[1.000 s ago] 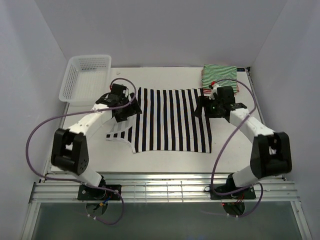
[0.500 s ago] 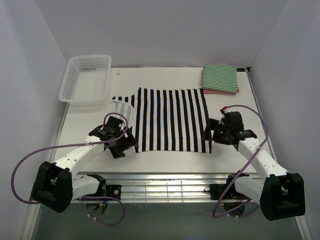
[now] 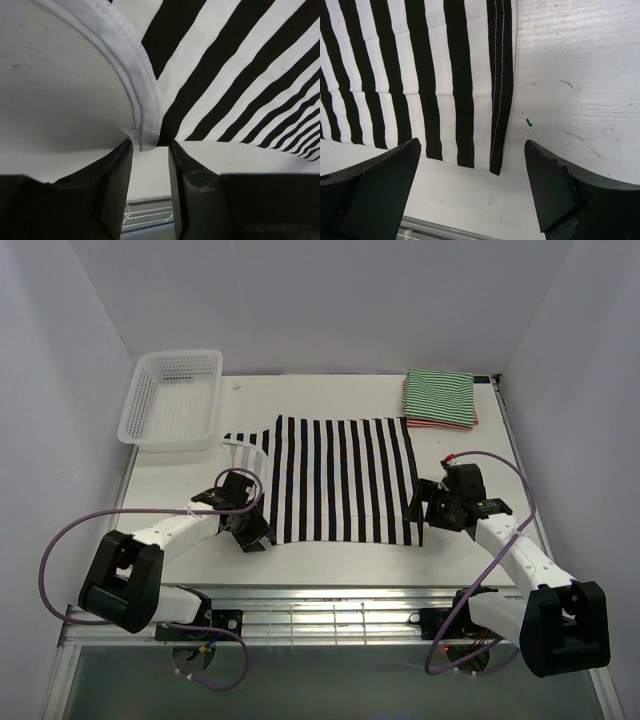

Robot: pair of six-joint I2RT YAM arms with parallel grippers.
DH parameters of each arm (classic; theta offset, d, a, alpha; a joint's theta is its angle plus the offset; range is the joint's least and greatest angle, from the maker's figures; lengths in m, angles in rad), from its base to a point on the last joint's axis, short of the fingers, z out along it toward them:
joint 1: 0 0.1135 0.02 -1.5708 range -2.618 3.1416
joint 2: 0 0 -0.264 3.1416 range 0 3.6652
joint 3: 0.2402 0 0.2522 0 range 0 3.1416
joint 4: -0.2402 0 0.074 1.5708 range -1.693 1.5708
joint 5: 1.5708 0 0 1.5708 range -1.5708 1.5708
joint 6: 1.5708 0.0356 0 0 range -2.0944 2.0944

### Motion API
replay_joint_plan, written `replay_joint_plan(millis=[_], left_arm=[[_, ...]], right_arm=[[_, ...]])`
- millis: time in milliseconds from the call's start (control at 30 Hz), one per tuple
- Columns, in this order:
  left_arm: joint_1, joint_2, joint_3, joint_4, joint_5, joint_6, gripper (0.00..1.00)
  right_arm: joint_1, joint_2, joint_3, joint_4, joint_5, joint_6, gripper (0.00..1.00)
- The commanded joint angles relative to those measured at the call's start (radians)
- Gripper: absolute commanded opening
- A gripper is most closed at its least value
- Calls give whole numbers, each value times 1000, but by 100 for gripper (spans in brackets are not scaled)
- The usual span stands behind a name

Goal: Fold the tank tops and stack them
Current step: Fold the tank top

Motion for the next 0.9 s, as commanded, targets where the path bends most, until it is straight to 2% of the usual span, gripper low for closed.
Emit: replay_joint_plan(millis=[0, 233, 367, 633, 733, 767, 867], left_arm=[[-5, 32, -26, 26, -17, 3, 45], [-5, 87, -8, 30, -30, 12, 26], [-5, 93, 6, 16, -36, 9, 0], [-5, 24, 12, 0, -45, 9, 0], [-5, 13, 12, 1, -34, 10, 0], [-5, 10, 12, 0, -34, 10, 0], [-5, 9, 15, 0, -36, 10, 0]], right_arm=[[-5, -2, -4, -12, 30, 2, 90], [-5, -19, -20, -32, 16, 7, 90], [-5, -26, -29, -53, 5, 6, 90], [-5, -5, -73, -53, -79, 22, 92], [-5, 1, -104, -32, -99, 27, 97], [-5, 15, -109, -26, -111, 29, 96], [-5, 50, -119, -1, -138, 38, 85]])
